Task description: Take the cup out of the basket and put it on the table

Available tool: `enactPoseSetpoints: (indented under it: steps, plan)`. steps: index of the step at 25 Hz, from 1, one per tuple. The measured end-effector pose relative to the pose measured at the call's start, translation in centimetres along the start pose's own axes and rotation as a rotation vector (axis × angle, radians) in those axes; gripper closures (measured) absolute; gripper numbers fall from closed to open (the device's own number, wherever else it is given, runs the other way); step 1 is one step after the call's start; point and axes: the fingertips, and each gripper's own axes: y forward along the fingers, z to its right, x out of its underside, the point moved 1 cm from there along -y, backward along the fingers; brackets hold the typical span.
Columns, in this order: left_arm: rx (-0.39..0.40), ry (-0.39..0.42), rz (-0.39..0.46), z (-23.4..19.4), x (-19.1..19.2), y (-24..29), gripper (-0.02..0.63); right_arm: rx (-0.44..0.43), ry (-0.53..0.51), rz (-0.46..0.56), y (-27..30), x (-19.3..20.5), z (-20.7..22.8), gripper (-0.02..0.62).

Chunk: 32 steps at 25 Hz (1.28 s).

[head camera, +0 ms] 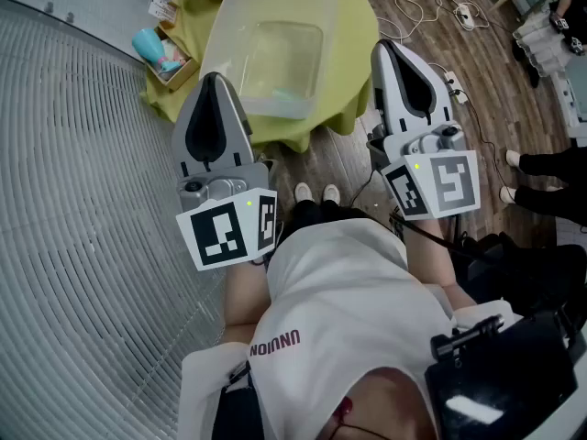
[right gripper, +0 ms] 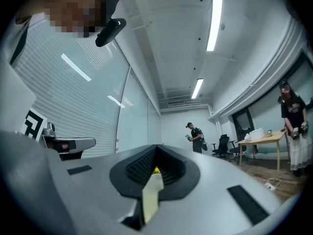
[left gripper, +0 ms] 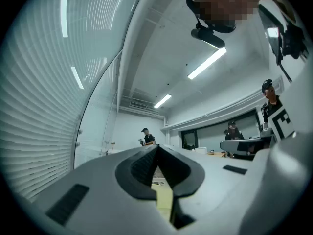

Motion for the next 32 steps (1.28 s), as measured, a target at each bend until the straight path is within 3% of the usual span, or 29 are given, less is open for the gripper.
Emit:
enactPoseSetpoints:
  steps: [24, 32]
  plan:
    - [0.029, 0.014, -0.003, -0.8, 0.3, 0.9, 0.594, 0.006, 0.001, -0.005, 1.4, 0.7, -0.4, 0.575]
    - [0.051, -0.009, -0.019, -2.9, 1.5, 1.6, 0.594, 0.03, -0.004, -0.02, 2.6, 2.1, -0.9, 0.575]
